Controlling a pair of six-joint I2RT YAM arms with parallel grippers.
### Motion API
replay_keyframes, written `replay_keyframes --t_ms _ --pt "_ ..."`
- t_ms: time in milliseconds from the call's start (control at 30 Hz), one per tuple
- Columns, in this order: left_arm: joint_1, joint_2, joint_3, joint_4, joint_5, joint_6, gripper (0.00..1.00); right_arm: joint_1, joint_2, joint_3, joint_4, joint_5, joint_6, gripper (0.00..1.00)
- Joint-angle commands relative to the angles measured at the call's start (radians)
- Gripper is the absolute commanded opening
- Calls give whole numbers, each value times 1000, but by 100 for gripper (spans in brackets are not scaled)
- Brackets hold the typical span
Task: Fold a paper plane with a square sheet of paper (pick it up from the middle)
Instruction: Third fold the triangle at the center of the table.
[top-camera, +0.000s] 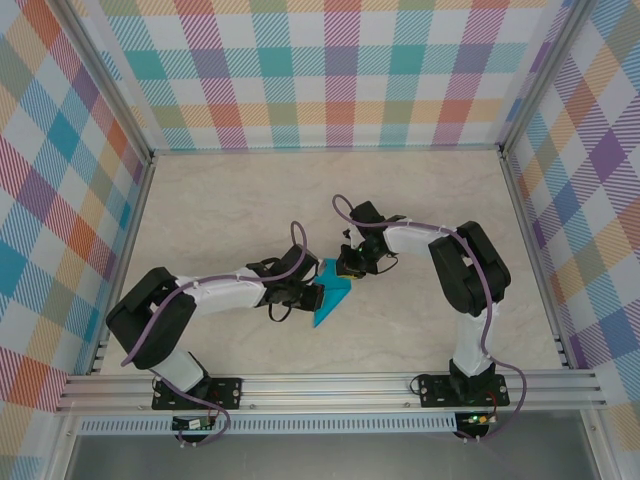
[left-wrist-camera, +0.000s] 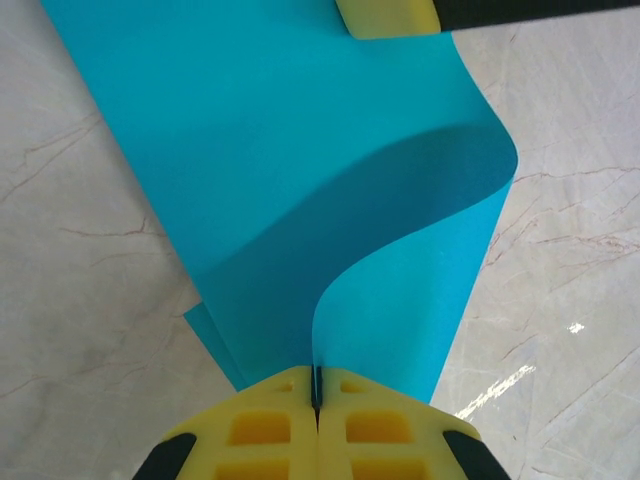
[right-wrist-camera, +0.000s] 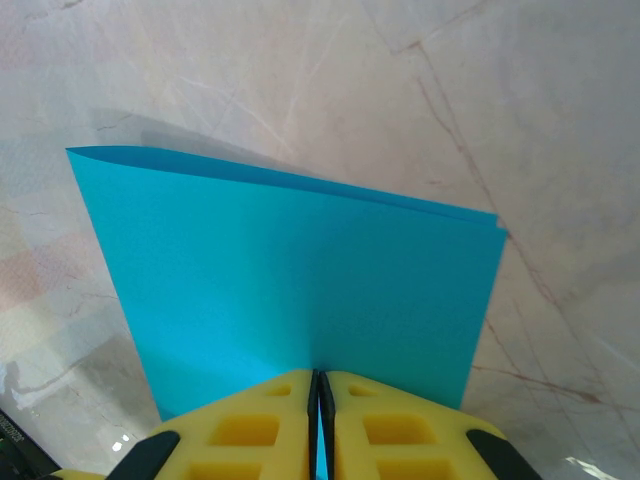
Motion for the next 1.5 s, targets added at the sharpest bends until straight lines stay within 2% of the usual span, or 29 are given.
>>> replay_keyframes --t_ms 0,967,1467 --pt "13 14 25 -17 -17 -9 0 6 29 -13 -71 45 -10 13" --pt "12 2 -2 -35 -30 -56 4 7 36 -27 -71 58 1 14" --pt "13 47 14 2 1 -46 5 10 40 -31 -68 55 8 14"
